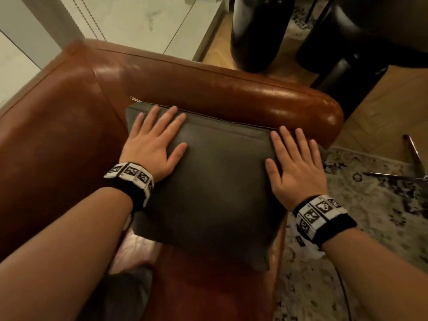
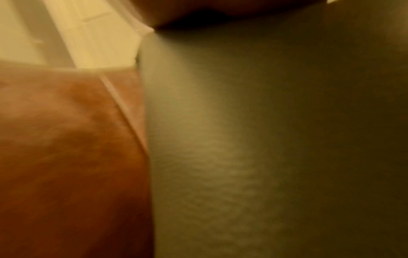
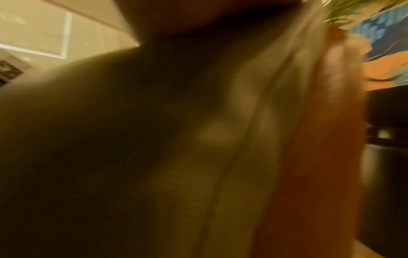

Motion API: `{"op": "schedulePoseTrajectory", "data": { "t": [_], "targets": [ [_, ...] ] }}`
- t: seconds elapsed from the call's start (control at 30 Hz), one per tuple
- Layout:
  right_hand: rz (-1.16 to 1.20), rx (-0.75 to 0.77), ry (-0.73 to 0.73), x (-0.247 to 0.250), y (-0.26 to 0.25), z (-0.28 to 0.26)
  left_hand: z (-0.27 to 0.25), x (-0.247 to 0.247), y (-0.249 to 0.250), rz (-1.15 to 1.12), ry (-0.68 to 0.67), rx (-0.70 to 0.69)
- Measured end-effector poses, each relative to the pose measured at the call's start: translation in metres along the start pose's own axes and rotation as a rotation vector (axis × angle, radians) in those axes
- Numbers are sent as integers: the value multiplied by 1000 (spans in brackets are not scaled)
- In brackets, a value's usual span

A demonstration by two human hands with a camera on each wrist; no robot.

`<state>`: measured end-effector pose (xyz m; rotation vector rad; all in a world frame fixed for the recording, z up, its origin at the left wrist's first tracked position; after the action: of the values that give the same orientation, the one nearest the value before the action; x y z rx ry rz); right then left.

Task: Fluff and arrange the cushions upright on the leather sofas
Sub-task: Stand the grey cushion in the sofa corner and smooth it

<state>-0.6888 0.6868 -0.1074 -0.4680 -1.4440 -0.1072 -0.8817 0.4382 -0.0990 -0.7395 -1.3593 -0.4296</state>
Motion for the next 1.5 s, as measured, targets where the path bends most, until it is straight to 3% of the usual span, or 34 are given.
{"op": "schedulePoseTrajectory", "data": {
  "t": [0.07,0.17,0.27,0.37,0.47,0.57,0.67,0.73,0.8,0.93,1.03,1.1,1.2,1.27,1.37,1.5],
  "targets": [
    [-6,-57,8,7,10,-2,1,0,-15,-43,-35,111],
    [48,-45,61,9,-25,1,0,2,-9,-39,-46,138],
    [36,312,13,-24,-94,-21,-3,2,-10,-37,-66,144],
    [-163,787,-225,-89,-121,-81,0,-2,-11,2,-110,167],
    [-373,951,-317,-110,-98,-104,-3,1,-1,-17,-109,270],
    [-187,768,-140,-73,-85,-64,-26,10,31,-129,59,334],
    [-88,442,20,-23,-56,-16,-64,1,102,-153,223,-28],
    [-77,246,42,-7,-33,0,-88,-26,121,-80,198,-124],
    [-62,136,39,-4,-20,3,-109,-62,106,-139,164,97],
    [-56,118,-4,-8,-22,0,-161,-118,80,-580,86,737],
    [-43,104,-17,-7,-22,1,-166,-120,85,-775,25,994],
    [-50,75,-3,-1,-24,0,-148,-89,82,-725,119,881],
    [8,115,60,0,-57,-11,-92,-20,97,-437,248,310],
    [36,209,21,-15,-84,-22,-58,0,100,-266,209,79],
    [1,241,-54,-26,-75,-21,-40,-14,57,-129,96,29],
    [-8,21,-37,-11,-17,-17,-45,-32,-10,-189,-26,270]
  ]
}}
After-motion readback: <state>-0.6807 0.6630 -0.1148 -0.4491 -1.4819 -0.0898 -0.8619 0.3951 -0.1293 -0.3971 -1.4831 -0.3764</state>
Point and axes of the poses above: each hand's wrist, its own z-axis towards the middle knuckle, its own x-axis out of the back of the hand, y = z × x, the point moved 4 cm from there along z, towards the middle knuckle, and after that the axes turned 11 degrees about z, right-handed, at the moved point
